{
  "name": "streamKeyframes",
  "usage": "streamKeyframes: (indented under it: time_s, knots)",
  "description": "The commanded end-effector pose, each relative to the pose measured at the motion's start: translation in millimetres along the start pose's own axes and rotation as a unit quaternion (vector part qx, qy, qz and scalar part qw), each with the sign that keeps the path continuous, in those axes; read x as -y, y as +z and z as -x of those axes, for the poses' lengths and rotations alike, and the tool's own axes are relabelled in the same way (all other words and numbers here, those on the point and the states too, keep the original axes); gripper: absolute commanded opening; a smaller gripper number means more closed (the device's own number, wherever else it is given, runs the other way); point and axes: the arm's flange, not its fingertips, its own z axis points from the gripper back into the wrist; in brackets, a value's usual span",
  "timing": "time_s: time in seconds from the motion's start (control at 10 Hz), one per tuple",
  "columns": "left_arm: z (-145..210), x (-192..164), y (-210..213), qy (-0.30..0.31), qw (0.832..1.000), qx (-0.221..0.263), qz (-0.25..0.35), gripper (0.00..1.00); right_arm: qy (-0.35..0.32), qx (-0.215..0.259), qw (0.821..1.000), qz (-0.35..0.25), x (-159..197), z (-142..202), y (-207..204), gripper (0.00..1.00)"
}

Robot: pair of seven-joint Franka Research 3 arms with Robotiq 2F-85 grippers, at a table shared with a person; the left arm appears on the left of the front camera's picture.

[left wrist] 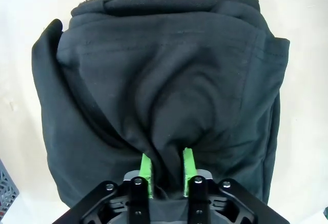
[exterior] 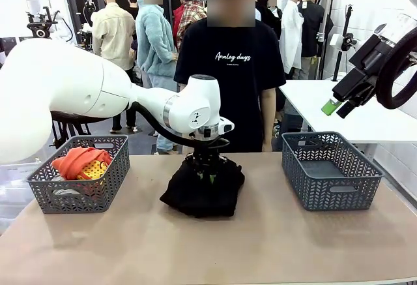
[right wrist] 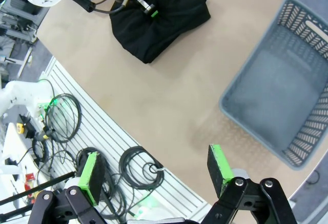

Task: Sort the tops and bottoms.
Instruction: Lift clothes from the center of the table with your left hand.

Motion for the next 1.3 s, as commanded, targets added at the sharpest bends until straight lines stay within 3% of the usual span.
streamKeyframes:
  time_s: [0.0, 0.4, 0.8, 1.2]
  knots:
    - [-4, -4, -2, 0.003, 1.0, -0.014, 0.005, 0.0, -0.001, -0.005, 1.0, 0.005, 0, 1, -1, 1.0]
    - [0, -11, -5, 0.01, 1.0, 0.011, -0.004, 0.0, -0.001, -0.005, 1.0, 0.005, 0, 1, -1, 1.0]
    - [-2, -2, 3, 0.007, 1.0, -0.001, 0.004, 0.0, -0.001, -0.005, 1.0, 0.005, 0, 1, -1, 1.0]
    - [23, 1, 110, 0.007, 0.998, 0.042, 0.043, 0.0, -0.001, -0.005, 1.0, 0.005, 0, 1, -1, 1.0]
